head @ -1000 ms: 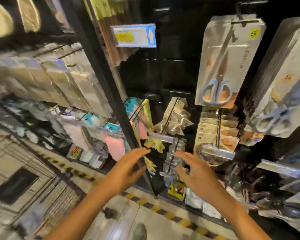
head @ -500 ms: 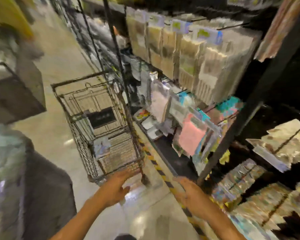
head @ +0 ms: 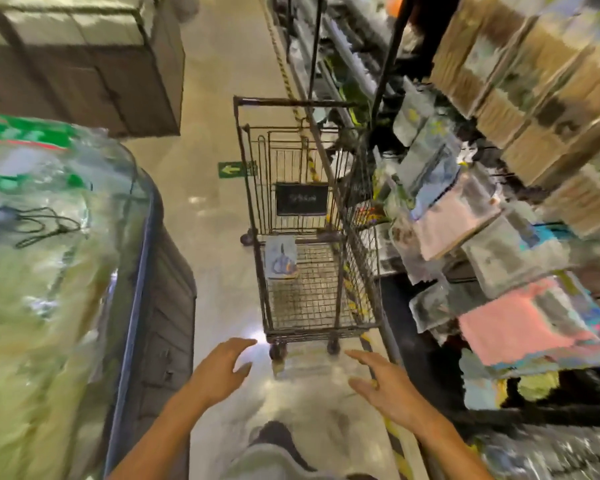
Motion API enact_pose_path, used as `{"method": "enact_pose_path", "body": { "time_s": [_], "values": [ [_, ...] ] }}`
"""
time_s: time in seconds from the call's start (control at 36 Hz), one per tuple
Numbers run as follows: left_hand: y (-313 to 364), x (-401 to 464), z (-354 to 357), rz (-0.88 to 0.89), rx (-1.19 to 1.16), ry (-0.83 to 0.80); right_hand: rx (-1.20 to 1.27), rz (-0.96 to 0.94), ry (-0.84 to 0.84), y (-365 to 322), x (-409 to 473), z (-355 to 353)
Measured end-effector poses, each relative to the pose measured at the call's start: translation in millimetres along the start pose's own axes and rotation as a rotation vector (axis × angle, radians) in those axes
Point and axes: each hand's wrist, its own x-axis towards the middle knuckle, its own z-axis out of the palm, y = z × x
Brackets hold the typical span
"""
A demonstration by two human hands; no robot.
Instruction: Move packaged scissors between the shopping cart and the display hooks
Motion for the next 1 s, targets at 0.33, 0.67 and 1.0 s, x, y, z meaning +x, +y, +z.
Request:
{"method": "enact_pose_path", "body": {
  "time_s": [0.33,0.67,1.0],
  "values": [
    [-12.1,36.3,-19.1,-0.07,-0.056,0.037,-0.028,-0.022,-0.118,-13.7,86.5,-32.6],
    [62.0,118.8,-31.9,-0.205,-0.013,0.095,-0.022,-0.09,-0.262,13.7,205.8,-105.9],
    [105.6,213.4,-47.8,-0.27,-0.098,0.095,0.018,-0.05,-0.349,21.6,287.0,-144.9]
  ]
}}
